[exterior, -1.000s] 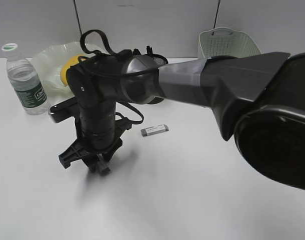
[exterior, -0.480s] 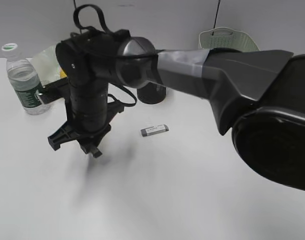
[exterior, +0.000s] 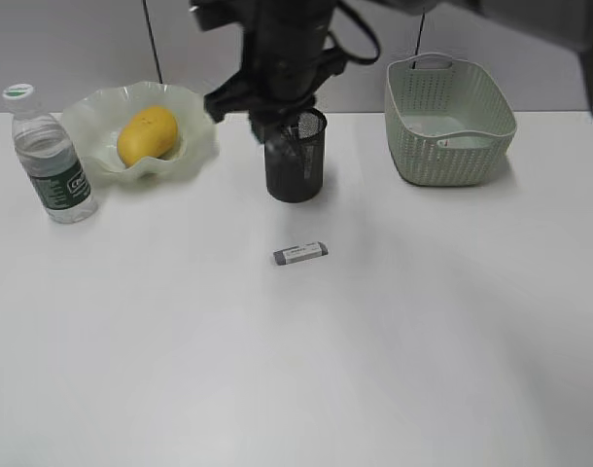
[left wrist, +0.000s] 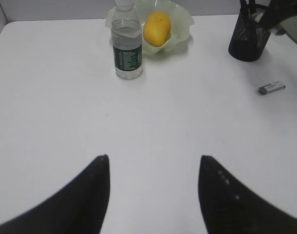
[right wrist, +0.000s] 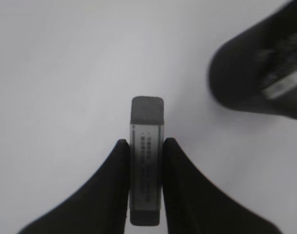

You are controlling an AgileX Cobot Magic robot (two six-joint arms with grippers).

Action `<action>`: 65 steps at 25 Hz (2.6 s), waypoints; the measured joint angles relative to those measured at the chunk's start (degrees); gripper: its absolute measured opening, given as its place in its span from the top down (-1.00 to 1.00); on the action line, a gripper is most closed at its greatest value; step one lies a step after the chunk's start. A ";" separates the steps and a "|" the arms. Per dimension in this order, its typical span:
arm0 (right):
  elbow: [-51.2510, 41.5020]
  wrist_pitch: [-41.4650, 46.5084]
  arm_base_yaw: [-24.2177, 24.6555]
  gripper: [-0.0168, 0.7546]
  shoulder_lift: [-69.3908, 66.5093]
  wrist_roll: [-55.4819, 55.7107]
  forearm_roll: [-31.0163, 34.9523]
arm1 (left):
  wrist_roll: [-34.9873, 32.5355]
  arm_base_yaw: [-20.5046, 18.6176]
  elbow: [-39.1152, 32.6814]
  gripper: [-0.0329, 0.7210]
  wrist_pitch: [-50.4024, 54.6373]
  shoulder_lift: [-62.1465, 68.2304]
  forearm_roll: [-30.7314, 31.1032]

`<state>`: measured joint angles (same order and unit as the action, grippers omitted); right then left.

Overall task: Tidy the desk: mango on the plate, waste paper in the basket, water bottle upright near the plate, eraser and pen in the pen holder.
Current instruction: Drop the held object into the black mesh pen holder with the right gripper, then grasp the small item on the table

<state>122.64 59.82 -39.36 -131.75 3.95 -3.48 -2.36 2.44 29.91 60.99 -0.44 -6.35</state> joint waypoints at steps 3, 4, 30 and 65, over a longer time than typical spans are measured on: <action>0.06 -2.70 5.57 0.51 0.87 0.00 -0.45 | 0.00 0.00 0.00 -0.26 0.00 0.00 0.00; 0.06 -3.80 6.79 0.51 0.87 0.00 -0.45 | 0.00 0.00 0.00 -0.26 0.00 0.00 0.00; -0.01 -22.05 9.10 -0.27 -6.93 -0.05 0.30 | 0.00 0.00 0.00 -0.26 0.00 0.00 0.00; -64.91 -4.67 27.59 -0.37 68.12 -1.30 1.95 | 0.00 0.00 0.00 -0.23 0.00 0.00 0.00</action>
<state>57.73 55.15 -11.77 -63.63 2.65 -1.54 -2.36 2.44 29.91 60.99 -0.44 -6.35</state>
